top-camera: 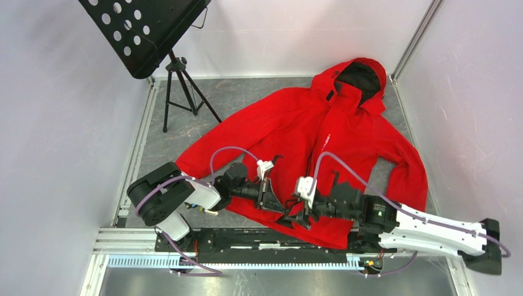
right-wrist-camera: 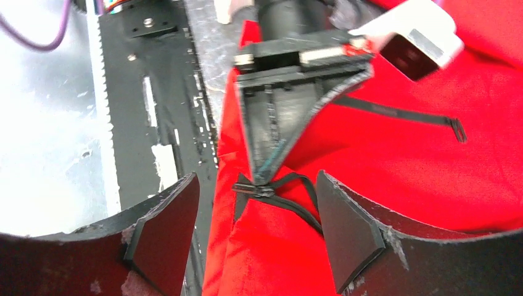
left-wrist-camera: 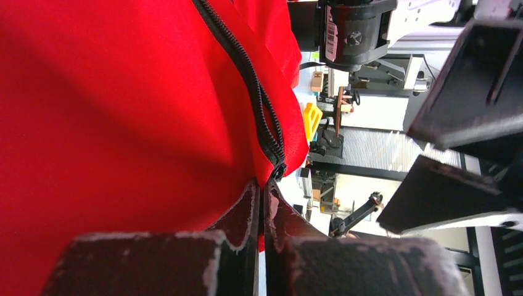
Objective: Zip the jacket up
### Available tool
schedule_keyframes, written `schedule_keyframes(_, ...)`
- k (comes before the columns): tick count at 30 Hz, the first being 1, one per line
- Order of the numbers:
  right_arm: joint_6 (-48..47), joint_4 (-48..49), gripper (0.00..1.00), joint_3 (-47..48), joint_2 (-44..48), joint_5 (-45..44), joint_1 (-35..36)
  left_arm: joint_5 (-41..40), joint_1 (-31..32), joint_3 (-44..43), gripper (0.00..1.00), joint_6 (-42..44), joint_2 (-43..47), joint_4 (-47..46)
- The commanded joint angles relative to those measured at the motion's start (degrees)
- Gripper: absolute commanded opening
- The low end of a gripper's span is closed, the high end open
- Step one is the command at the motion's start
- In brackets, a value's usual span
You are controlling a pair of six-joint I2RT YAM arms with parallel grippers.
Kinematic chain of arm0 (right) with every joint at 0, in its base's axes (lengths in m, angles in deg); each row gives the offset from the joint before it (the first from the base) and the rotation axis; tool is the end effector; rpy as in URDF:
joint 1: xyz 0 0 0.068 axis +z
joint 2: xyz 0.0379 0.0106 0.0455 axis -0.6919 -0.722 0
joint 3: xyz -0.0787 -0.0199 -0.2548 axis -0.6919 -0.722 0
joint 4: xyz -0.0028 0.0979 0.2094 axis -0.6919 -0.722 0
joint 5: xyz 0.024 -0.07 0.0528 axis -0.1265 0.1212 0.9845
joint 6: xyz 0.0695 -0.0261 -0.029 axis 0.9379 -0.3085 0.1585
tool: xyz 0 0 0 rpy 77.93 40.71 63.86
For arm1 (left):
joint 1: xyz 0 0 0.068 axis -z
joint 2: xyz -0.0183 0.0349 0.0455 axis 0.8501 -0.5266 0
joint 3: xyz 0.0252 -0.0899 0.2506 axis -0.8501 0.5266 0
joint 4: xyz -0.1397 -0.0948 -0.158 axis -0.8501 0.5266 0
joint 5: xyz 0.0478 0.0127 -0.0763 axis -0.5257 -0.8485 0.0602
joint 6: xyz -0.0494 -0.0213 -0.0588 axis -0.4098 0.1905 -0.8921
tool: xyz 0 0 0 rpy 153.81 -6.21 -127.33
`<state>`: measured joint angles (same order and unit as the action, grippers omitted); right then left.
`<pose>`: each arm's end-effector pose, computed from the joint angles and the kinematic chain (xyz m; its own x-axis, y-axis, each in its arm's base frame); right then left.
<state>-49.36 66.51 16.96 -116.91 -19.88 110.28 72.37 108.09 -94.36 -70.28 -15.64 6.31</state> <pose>0.0586 0.1504 0.2433 -0.2178 -0.3426 -0.9139 -0.9353 0.3409 0.0951 0.1335 -0.2345 0.1460 -0.9687 0.1746 -0.1765 0.2132 0.2205 -0.9518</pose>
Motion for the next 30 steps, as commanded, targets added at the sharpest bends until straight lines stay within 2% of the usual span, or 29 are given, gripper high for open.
schedule_keyframes(1,-11.4,10.3,0.74,-5.4,2.6,-13.6,12.3,2.8,-0.2,0.3,0.02,-2.5,0.0,-2.8)
schedule_keyframes(3,-16.6,13.7,0.74,-8.6,1.8,-16.1,18.3,2.8,-0.3,0.5,0.02,-2.5,0.3,-2.9)
schedule_keyframes(4,-19.1,14.9,0.76,-9.6,1.4,-18.4,21.8,2.8,-0.3,0.6,0.02,-2.6,0.5,-2.8)
schedule_keyframes(5,-22.0,16.3,0.83,-10.8,1.0,-21.8,25.0,2.8,-0.4,0.6,0.02,-2.6,0.6,-2.8)
schedule_keyframes(6,-25.0,18.4,0.84,-12.1,0.7,-24.8,28.2,3.0,-0.5,0.7,0.02,-2.5,0.7,-2.8)
schedule_keyframes(11,-40.4,31.0,0.83,-19.9,-2.4,-32.9,36.6,3.7,-0.6,0.4,0.02,-2.6,0.4,-2.9)
schedule_keyframes(17,-47.4,38.1,0.67,-21.6,-7.9,-35.3,37.7,4.2,-0.6,0.4,0.02,-2.9,1.0,-2.9)
schedule_keyframes(20,-49.7,40.8,0.55,-22.5,-9.5,-36.6,37.7,4.1,-0.6,0.6,0.02,-3.0,1.4,-2.8)
schedule_keyframes(23,-51.2,42.7,0.47,-23.8,-10.5,-35.4,37.7,4.0,-0.6,0.8,0.02,-2.9,2.1,-2.8)
schedule_keyframes(26,-51.8,42.9,0.43,-24.0,-12.1,-35.4,37.7,3.9,-0.6,1.1,0.02,-2.9,2.5,-2.8)
schedule_keyframes(30,-52.2,45.0,0.42,-24.1,-13.2,-35.8,37.7,3.4,-0.6,1.3,0.02,-2.8,2.7,-2.5)
